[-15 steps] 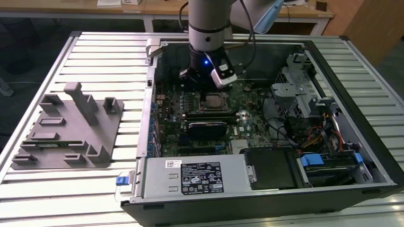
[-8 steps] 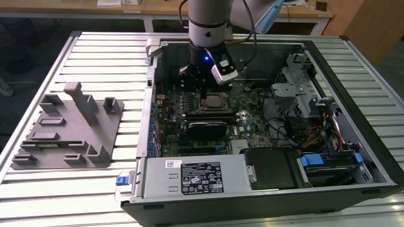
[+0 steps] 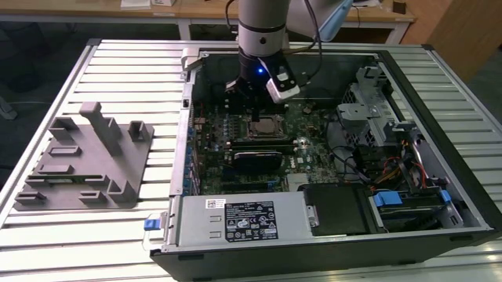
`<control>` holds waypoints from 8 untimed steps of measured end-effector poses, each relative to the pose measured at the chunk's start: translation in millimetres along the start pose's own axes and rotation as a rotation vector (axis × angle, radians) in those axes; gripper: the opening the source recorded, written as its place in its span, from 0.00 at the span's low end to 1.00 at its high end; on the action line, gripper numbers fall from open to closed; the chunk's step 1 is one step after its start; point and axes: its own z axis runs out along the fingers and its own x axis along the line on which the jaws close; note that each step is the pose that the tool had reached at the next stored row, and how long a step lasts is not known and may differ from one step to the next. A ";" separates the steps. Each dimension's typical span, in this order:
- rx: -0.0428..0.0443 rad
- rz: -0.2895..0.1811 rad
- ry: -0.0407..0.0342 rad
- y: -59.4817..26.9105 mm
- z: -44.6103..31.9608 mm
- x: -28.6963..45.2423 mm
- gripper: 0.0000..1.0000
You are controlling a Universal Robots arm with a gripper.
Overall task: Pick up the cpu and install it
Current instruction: 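Close the cpu cover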
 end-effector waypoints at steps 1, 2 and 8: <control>0.0003 0.000 0.0000 0.1 0.0 -2.5 0.11; 0.0005 0.000 0.0000 0.3 0.0 -5.0 0.11; 0.0014 0.000 0.0005 1.3 0.2 -22.2 0.11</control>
